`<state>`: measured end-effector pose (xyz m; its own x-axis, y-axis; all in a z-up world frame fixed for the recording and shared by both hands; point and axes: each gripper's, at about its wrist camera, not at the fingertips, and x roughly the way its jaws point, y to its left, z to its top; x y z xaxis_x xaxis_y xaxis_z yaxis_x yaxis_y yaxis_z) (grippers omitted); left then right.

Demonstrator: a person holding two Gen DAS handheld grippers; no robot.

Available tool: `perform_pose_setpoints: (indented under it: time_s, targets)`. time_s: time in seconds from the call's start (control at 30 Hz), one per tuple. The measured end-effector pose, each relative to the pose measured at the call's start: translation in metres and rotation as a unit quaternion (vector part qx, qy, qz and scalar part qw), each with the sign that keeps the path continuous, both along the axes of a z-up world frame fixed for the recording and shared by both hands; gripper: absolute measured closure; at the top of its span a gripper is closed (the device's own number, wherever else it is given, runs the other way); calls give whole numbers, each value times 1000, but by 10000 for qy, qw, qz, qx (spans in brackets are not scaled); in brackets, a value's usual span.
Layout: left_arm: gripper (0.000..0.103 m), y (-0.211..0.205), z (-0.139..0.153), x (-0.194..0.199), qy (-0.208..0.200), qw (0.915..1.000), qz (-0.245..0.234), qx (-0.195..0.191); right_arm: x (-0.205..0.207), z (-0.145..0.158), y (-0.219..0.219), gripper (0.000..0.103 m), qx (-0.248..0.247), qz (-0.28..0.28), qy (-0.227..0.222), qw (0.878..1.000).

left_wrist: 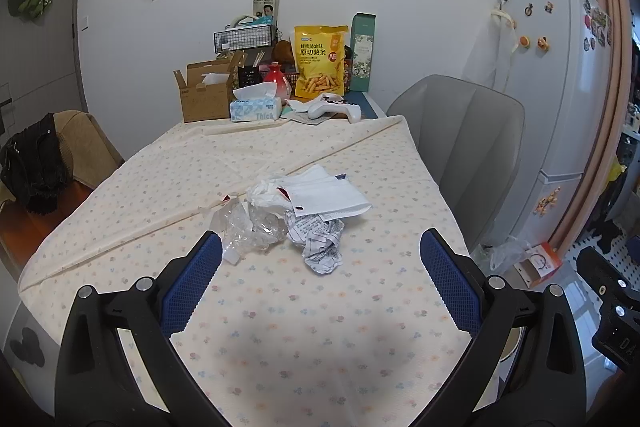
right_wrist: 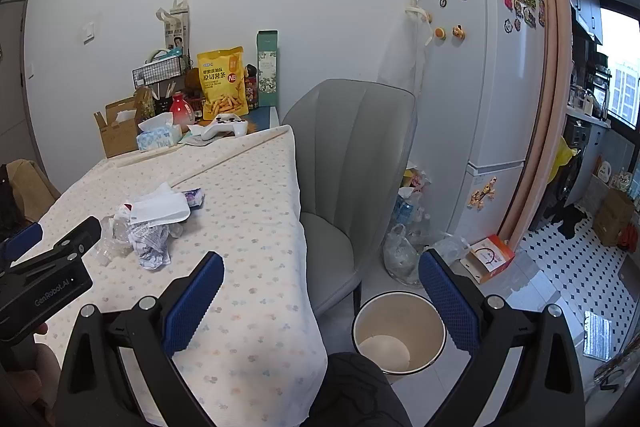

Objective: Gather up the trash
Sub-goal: 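Move both grippers toward the trash pile on the table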

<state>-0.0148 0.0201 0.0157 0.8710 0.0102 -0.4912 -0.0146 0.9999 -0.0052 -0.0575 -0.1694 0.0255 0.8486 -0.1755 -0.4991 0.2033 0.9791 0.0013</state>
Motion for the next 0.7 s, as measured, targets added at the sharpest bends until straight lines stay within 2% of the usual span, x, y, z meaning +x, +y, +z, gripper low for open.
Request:
perform_pose_setpoints:
  time_s: [0.4,0.7]
  targets:
    - [5,16,-4,12,65,9998,183,-11,13,-4,7,7,38,176,120,9998]
    - [7,58,-17,32,298,9978,573,-148,45,-12,34,7,251,825,286,9959]
